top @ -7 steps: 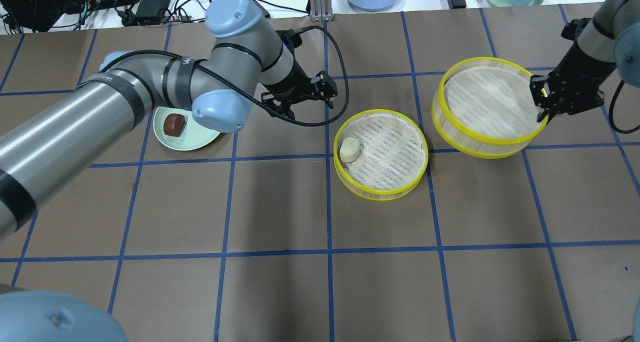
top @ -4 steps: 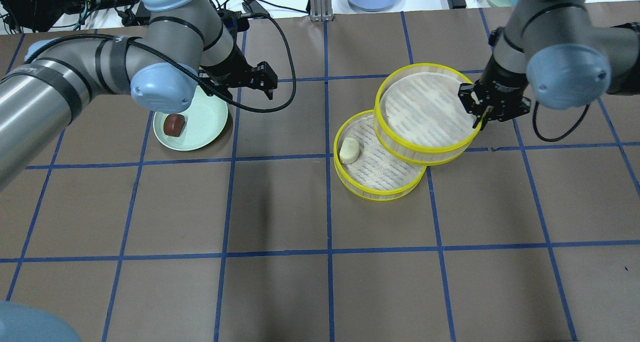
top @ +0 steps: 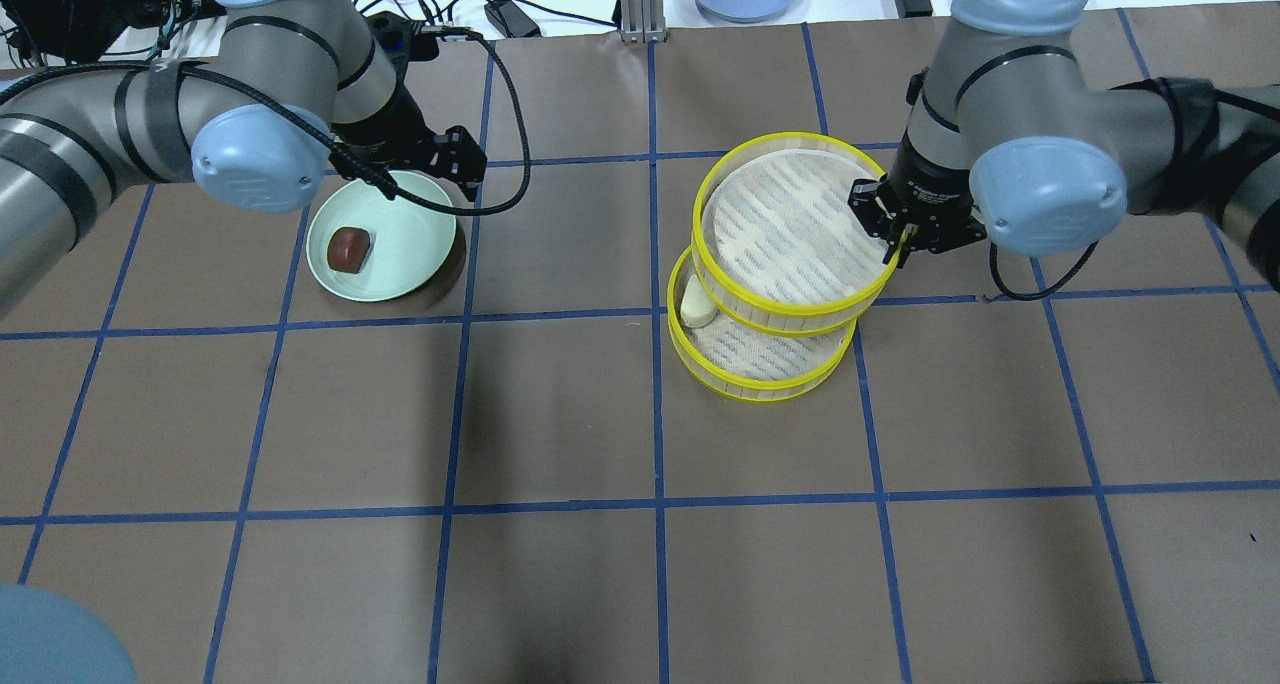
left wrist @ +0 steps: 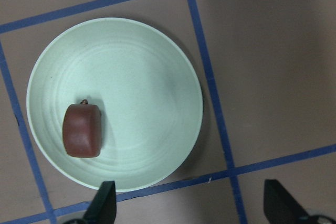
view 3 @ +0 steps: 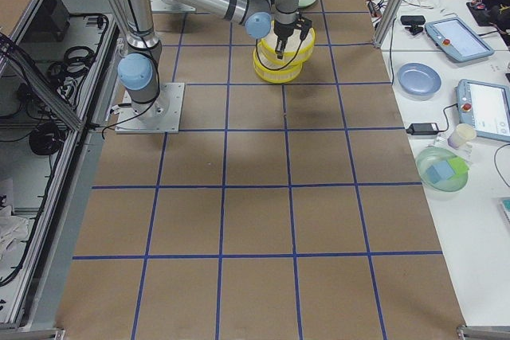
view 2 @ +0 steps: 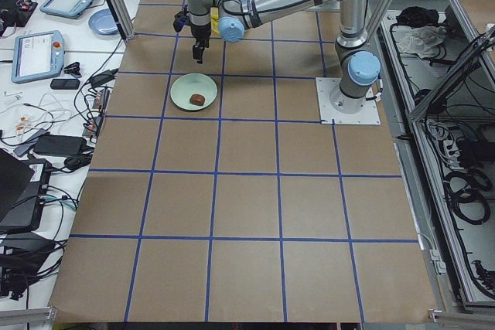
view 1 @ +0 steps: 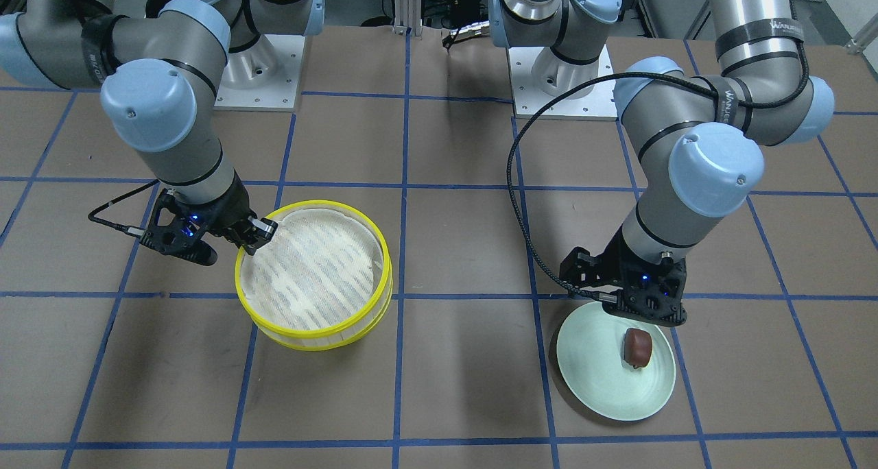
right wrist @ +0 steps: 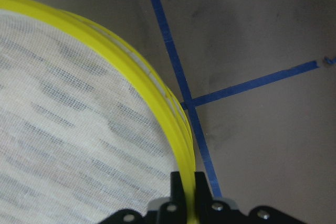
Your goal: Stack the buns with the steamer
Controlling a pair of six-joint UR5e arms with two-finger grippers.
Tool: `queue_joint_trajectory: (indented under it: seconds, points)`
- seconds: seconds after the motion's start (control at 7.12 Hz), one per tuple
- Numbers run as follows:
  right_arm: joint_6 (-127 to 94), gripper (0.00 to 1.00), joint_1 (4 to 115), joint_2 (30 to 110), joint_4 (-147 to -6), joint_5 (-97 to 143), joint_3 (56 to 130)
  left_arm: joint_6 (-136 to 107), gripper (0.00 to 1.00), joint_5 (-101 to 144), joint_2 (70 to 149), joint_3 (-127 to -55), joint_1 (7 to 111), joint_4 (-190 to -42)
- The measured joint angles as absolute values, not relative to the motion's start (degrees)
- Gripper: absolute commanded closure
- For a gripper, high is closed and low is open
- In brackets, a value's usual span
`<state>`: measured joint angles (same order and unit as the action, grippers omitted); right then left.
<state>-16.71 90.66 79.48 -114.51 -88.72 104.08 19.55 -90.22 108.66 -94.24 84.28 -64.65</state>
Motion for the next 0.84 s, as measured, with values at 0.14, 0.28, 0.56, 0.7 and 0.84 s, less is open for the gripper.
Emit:
queue_joint_trajectory:
  seconds: [0.14,0.28,0.56,0.7,0.84]
  points:
    - [-15.1,1.00,90.7,79.4,-114.6,-88.3,104.6,22.7,0.00,-90.7,109.7,-94.4,82.3,-64.6]
    - [-14.6,1.00,90.6,79.2,-114.5,-88.2,105.2,26.2,0.00,-90.9,110.9,-94.5,80.4,-64.3]
    - [-14.7,1.00,90.5,78.5,-114.5,-88.6,106.0,32.1,0.00,-90.9,114.2,-94.6,77.5,-62.1]
    - [-14.9,1.00,90.5,78.3,-114.7,-88.7,106.1,33.2,0.00,-90.8,115.9,-94.6,76.9,-60.2]
    - [-15.1,1.00,90.5,78.1,-114.8,-88.7,106.1,33.6,0.00,-90.7,117.4,-94.6,76.7,-58.7]
